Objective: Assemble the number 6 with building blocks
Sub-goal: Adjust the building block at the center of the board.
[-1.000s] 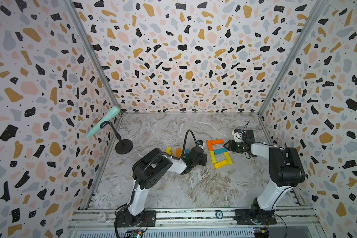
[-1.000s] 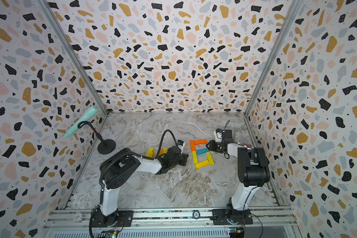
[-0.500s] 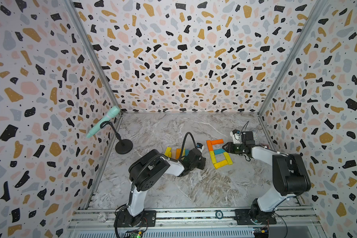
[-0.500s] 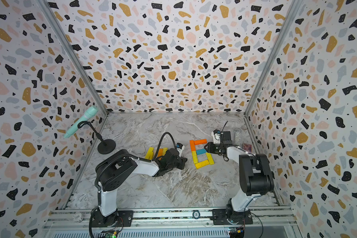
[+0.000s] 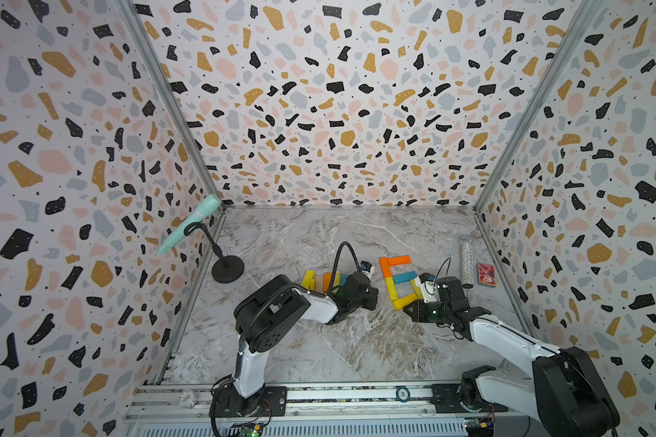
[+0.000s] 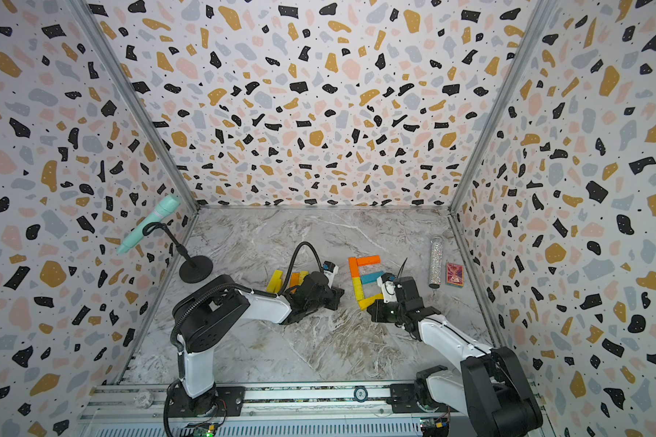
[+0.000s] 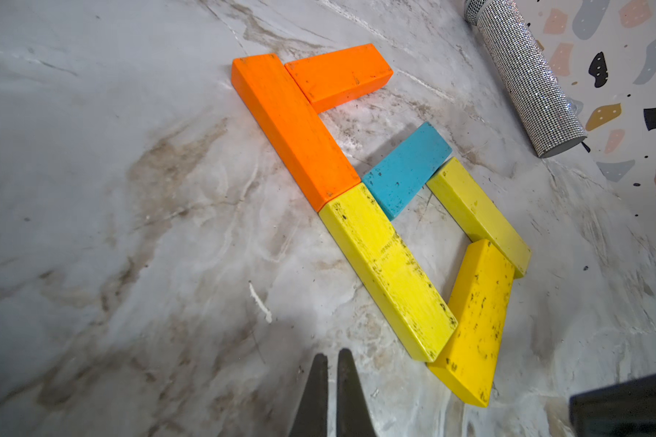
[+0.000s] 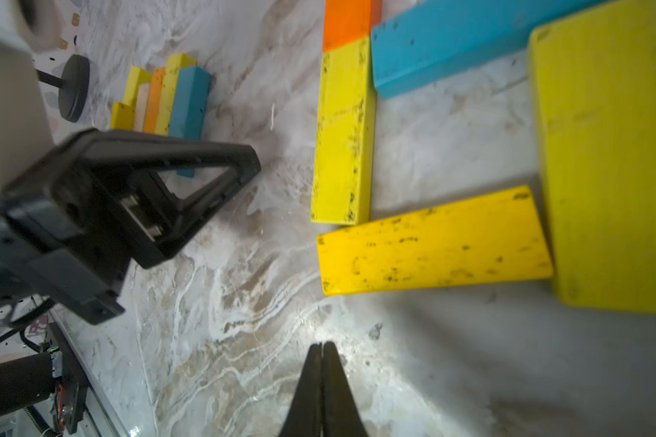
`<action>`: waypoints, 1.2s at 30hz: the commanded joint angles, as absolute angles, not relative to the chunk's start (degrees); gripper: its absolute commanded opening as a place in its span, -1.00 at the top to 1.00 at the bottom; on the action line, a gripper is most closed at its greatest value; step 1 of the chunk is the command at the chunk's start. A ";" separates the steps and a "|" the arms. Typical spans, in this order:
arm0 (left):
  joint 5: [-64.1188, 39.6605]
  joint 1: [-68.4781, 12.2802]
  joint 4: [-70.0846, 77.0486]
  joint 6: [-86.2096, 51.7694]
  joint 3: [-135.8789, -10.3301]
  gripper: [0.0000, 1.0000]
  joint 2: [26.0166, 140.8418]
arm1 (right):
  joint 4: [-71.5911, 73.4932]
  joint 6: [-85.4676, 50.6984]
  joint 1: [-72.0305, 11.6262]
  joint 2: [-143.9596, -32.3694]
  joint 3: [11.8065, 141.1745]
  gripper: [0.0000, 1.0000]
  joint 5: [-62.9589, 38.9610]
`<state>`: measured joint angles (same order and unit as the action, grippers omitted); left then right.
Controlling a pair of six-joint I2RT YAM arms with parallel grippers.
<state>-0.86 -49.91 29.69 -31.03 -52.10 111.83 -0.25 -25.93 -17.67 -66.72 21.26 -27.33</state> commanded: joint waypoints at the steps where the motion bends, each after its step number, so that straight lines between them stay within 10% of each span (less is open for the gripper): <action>1: -0.28 -50.05 32.32 -31.55 -51.07 1.00 111.45 | 4.28 -29.37 -18.49 -66.77 19.96 0.98 -28.48; 36: -0.57 -50.17 33.04 -31.55 -49.92 1.00 111.45 | 13.23 -28.39 -19.25 -80.01 20.74 0.93 -26.39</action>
